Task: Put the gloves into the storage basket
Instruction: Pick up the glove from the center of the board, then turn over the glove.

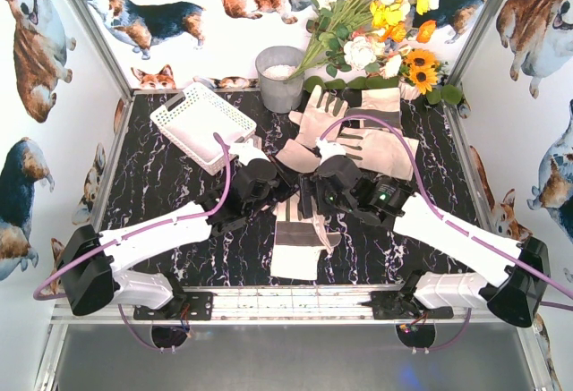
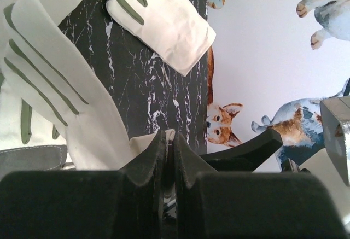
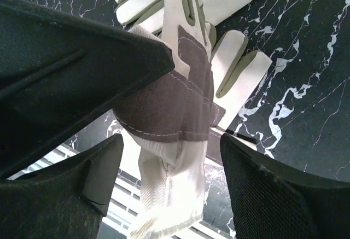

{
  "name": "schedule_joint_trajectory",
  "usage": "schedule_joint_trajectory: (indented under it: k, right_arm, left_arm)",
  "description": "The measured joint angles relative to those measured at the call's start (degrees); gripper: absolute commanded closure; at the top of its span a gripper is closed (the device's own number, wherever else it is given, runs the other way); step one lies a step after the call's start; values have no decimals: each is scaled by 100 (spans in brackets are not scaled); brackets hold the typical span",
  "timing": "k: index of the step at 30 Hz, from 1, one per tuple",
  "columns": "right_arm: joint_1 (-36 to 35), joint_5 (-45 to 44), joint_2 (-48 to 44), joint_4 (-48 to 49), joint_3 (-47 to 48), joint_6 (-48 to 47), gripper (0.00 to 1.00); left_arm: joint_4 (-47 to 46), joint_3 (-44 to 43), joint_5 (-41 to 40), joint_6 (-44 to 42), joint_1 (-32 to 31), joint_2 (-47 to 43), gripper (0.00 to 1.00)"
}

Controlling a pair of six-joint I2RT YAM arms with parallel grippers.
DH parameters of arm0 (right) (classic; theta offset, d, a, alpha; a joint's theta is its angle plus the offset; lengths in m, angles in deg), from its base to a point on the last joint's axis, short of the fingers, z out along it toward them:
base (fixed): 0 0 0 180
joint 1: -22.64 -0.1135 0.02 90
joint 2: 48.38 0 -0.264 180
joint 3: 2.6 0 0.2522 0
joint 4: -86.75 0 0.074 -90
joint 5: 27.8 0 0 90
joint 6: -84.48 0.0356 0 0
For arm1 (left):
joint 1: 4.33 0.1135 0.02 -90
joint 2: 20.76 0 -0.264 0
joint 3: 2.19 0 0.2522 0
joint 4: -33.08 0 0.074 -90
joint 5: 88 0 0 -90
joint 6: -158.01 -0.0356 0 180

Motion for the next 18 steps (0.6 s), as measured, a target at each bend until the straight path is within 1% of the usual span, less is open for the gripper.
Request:
schedule_joint_trajectory:
  k: [3, 5, 10, 12, 14, 15, 17, 18]
  right_arm:
    - [-33, -85, 2, 68, 0, -39, 30]
    - [-50, -188, 33, 105, 0, -83, 37]
    - [-68, -439, 181, 144, -2, -269, 69]
    - [-70, -446, 188, 170, -2, -341, 83]
    - [-109, -437, 184, 203, -2, -367, 95]
    - [-122, -422, 184, 216, -2, -363, 99]
    - [-131, -389, 181, 221, -2, -323, 100]
    - [-131, -361, 175, 221, -7, -282, 100]
  left_arm:
    - [-46, -4, -35, 0, -2, 0, 100]
    - [-50, -7, -72, -2, -2, 0, 100]
    - [-63, -22, -11, -48, -28, 0, 100]
    - [-94, -37, 37, -76, -57, 0, 100]
    - [-133, -37, 90, -98, -74, 0, 100]
    - [-144, -37, 116, -114, -76, 0, 100]
    - [-149, -37, 157, -162, -76, -2, 99]
    - [-144, -37, 175, -199, -76, -11, 92]
